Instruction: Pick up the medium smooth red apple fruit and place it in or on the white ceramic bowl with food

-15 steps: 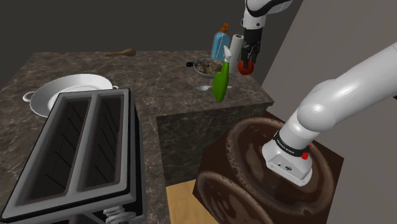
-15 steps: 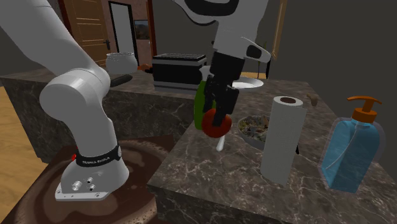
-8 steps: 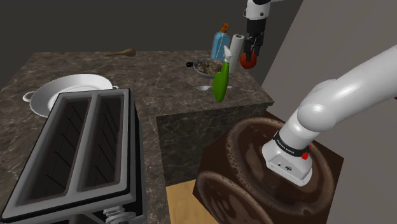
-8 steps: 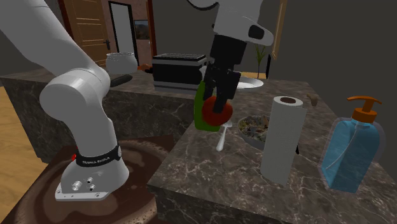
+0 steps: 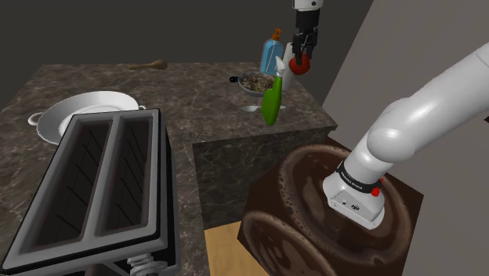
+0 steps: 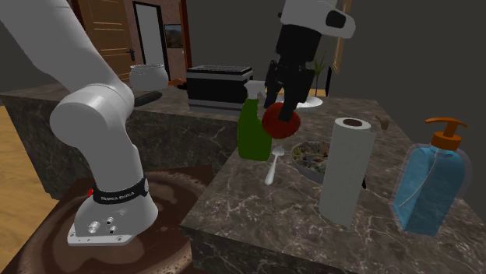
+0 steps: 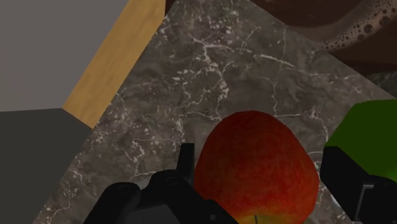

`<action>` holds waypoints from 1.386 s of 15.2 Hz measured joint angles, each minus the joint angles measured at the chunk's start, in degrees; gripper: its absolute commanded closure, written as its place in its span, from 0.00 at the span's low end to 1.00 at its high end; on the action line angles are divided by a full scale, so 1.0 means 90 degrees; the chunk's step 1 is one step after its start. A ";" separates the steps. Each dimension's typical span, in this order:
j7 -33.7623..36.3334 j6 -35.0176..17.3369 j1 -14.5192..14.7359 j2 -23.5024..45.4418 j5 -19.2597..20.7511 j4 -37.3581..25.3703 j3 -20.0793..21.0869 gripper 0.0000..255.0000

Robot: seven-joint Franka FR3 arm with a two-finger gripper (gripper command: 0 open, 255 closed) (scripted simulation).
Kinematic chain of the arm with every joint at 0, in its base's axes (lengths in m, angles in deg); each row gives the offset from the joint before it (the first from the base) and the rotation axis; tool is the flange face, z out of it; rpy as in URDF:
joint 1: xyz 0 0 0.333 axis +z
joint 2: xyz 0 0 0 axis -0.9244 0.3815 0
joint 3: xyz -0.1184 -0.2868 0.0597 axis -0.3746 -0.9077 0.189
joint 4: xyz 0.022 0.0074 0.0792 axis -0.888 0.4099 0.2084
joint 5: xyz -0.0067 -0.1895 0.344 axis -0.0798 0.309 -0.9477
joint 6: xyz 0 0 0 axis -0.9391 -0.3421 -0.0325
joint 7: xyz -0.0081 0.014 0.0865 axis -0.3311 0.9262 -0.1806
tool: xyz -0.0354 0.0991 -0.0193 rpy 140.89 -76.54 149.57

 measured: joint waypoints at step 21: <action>0.0320 -0.0261 0.0319 0.2718 -0.0674 -0.2381 0.0246 1.00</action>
